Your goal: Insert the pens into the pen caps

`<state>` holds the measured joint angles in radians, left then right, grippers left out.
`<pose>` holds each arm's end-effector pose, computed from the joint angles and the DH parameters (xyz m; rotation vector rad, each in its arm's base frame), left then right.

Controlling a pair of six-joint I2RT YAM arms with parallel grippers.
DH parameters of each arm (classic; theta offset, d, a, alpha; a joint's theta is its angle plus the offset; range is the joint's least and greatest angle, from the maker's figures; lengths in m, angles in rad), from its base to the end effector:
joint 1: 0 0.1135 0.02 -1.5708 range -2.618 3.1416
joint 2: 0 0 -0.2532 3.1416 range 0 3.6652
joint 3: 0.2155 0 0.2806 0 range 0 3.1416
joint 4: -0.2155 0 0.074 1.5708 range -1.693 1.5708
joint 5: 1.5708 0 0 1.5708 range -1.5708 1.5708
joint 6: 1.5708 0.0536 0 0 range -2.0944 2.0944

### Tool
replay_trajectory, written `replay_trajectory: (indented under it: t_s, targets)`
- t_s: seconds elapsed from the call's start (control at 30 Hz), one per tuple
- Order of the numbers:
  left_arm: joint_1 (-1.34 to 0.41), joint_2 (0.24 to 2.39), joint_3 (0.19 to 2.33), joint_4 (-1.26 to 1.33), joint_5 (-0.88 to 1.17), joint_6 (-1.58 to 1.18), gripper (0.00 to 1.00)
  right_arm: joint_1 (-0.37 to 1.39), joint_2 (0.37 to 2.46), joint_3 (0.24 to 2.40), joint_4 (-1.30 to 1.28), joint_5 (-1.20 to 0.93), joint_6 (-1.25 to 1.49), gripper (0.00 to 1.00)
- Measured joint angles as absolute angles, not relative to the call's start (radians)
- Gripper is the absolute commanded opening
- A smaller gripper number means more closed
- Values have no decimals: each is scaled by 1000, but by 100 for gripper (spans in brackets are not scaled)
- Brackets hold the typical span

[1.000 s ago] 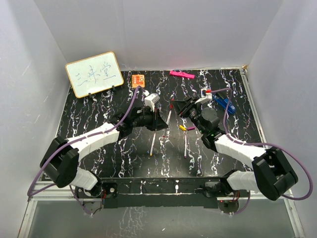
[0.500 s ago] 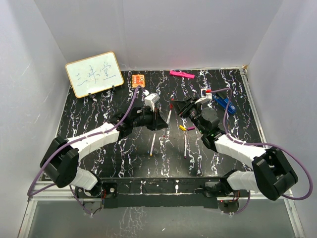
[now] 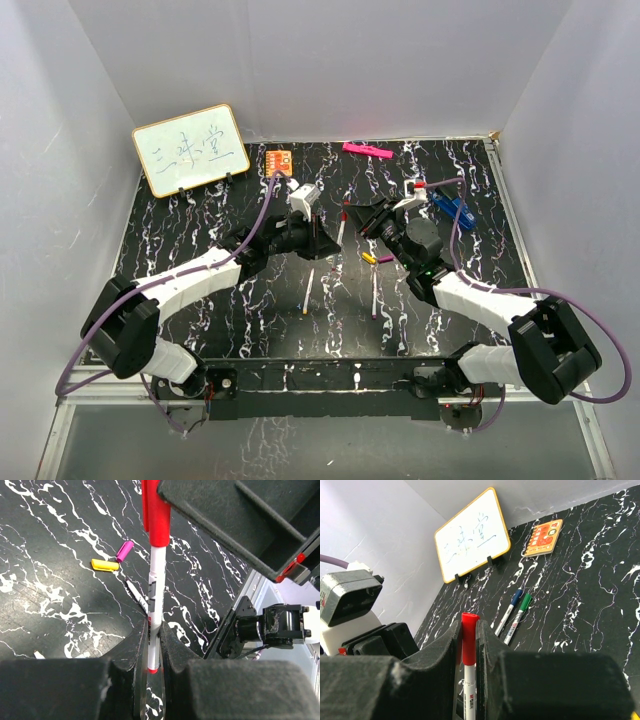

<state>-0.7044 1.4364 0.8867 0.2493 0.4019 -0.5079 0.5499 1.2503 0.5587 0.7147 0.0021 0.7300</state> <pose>0.2676 -0.2549 0.2359 0.4971 1.9689 -1.1795 0.2705 0.1657 0.2282 0.1490 1.6308 0.9994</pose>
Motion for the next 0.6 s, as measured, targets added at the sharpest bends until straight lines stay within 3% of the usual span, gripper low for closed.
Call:
replay_trajectory:
  t_s: [0.6]
  targets:
    - [-703, 1437, 887, 306, 340, -603, 0, 572, 1266, 560, 720, -17, 687, 0]
